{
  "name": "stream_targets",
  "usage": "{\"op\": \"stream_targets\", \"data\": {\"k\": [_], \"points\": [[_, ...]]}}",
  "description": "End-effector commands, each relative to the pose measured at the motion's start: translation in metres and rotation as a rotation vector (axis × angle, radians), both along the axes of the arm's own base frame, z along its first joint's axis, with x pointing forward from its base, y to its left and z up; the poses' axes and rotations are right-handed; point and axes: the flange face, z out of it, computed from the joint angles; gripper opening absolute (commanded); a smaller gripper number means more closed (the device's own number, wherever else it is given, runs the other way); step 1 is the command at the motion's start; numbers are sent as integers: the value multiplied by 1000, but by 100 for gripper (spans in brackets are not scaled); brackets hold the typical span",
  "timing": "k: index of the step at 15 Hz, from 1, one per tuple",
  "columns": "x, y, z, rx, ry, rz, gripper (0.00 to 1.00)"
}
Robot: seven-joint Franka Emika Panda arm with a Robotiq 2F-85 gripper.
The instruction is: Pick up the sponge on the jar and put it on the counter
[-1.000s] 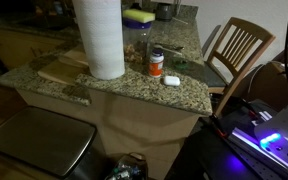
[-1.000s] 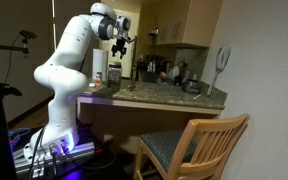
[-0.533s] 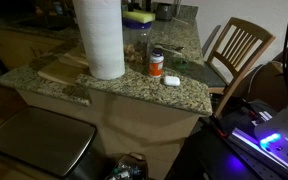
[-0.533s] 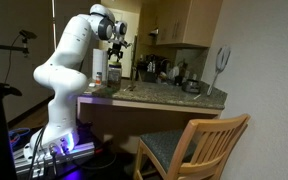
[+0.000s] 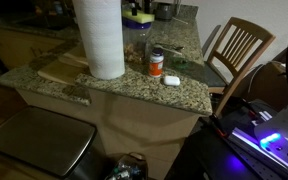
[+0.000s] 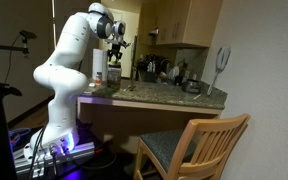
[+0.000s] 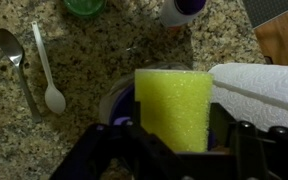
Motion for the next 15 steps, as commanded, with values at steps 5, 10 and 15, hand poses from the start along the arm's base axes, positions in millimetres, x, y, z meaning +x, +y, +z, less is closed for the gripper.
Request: {"op": "stream_targets", "data": {"k": [5, 10, 15], "points": [[-19, -3, 4, -61, -44, 8, 12], [-26, -2, 10, -57, -64, -26, 35], [-33, 0, 19, -62, -91, -55, 68]]}}
